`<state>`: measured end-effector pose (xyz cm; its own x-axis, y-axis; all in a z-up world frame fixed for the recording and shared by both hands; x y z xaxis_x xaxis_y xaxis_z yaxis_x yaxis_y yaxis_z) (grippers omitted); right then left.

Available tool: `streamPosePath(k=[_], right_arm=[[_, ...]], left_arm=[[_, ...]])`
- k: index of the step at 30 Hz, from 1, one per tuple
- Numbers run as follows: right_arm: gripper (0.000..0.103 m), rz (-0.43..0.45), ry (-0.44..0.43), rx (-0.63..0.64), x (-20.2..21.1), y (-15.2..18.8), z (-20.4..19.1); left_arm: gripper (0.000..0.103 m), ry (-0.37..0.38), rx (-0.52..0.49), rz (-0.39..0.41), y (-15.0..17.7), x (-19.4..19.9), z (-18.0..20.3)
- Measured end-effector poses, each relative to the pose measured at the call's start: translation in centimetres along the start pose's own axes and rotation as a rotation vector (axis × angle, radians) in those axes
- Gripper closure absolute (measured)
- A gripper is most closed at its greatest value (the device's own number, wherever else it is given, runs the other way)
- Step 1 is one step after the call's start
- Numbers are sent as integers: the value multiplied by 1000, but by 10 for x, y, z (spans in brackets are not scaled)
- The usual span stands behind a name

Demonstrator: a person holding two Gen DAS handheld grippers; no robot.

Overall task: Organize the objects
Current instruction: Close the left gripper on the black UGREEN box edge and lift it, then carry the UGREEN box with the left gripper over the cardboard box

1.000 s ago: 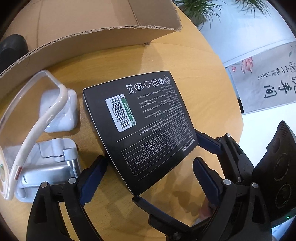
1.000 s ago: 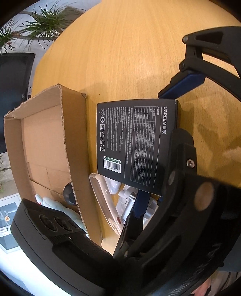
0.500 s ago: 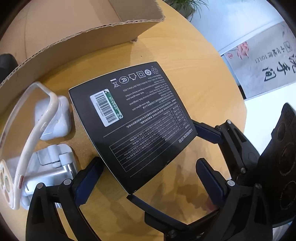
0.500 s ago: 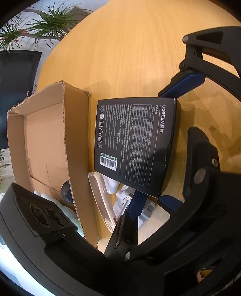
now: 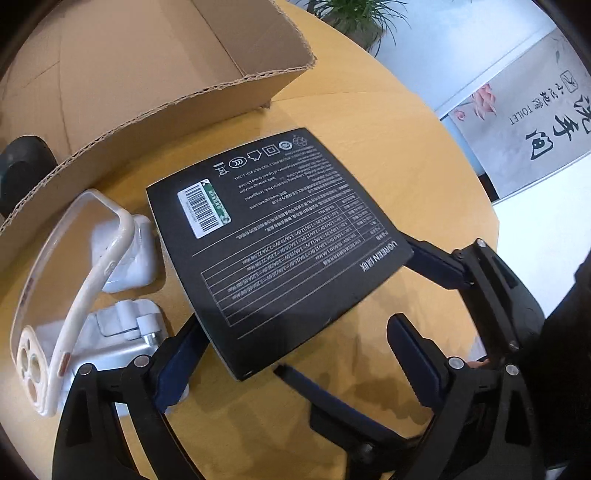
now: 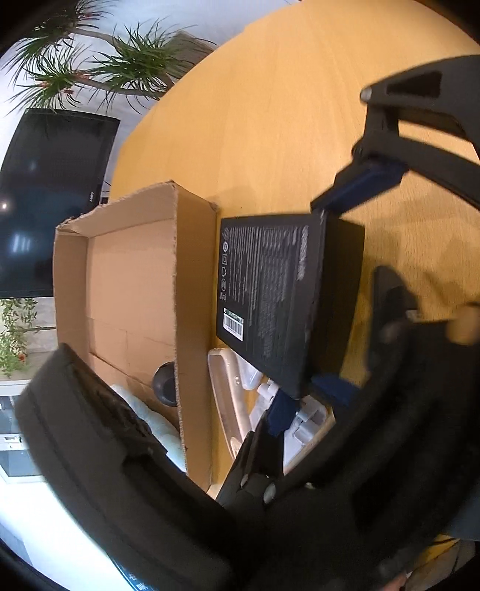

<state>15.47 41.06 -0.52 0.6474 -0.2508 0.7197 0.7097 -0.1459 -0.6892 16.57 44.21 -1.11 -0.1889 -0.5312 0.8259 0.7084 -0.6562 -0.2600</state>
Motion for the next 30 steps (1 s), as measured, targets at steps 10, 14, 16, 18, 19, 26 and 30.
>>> streamPosePath(k=[10,14,16,18,19,26,30], right_arm=[[13,-14,-60,-24,-17,-2,9],[14,21,-66,8,-6,-3,3],[14,46,-68,22,2,-3,-2],[14,62,-68,31,6,-4,-4],[14,68,-67,32,6,-5,-4],[19,96,-15,44,5,-11,-4],[23,118,21,60,7,-15,-3]], left_arm=[[21,-1,36,-18,7,-6,-17],[23,-25,36,6,6,-2,-17],[25,-30,38,19,8,5,-23],[26,-23,38,23,12,11,-26],[26,-26,35,28,14,14,-27],[26,-44,16,69,14,22,-19],[26,-44,7,94,15,32,-17]])
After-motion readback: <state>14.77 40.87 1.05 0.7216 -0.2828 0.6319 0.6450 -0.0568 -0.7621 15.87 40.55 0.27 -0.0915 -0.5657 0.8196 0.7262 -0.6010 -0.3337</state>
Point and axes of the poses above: each gripper's, at about its wrist camera, not at the fingertips, and x roughly against the way its jaws point, z to its right, y to its underside, the point moved 10 cm from there along -x, roughly the way its jaws point, and after that the axes turned 7 degrees about y, right-handed, at the moved point
